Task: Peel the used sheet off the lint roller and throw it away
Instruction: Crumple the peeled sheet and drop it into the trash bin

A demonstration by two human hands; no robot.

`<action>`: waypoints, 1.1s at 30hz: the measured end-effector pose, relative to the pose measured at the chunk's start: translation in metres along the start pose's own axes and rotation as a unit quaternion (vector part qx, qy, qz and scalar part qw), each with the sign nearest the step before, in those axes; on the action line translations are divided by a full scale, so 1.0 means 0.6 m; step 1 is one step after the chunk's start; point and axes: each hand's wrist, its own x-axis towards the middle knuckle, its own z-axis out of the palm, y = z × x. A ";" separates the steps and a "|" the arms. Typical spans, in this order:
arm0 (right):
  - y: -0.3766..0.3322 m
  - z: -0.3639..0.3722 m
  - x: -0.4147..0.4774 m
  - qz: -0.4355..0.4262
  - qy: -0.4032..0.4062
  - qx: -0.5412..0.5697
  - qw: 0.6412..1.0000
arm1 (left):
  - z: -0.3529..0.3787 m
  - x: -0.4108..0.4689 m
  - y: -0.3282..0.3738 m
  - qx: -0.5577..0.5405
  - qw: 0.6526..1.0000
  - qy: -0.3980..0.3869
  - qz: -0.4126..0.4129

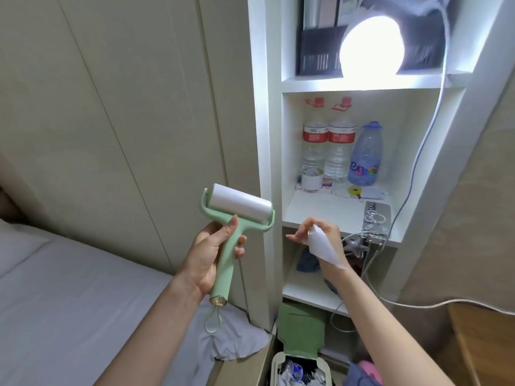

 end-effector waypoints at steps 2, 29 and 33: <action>0.011 -0.006 0.003 0.061 0.041 0.016 0.997 | 0.008 0.009 -0.011 0.000 1.000 -0.007 -0.011; 0.167 -0.075 -0.053 0.236 0.002 -0.122 0.964 | 0.016 0.027 -0.187 0.163 0.978 0.004 -0.134; 0.214 -0.089 -0.071 0.310 -0.006 -0.016 0.951 | 0.006 0.025 -0.205 0.147 0.978 0.018 -0.146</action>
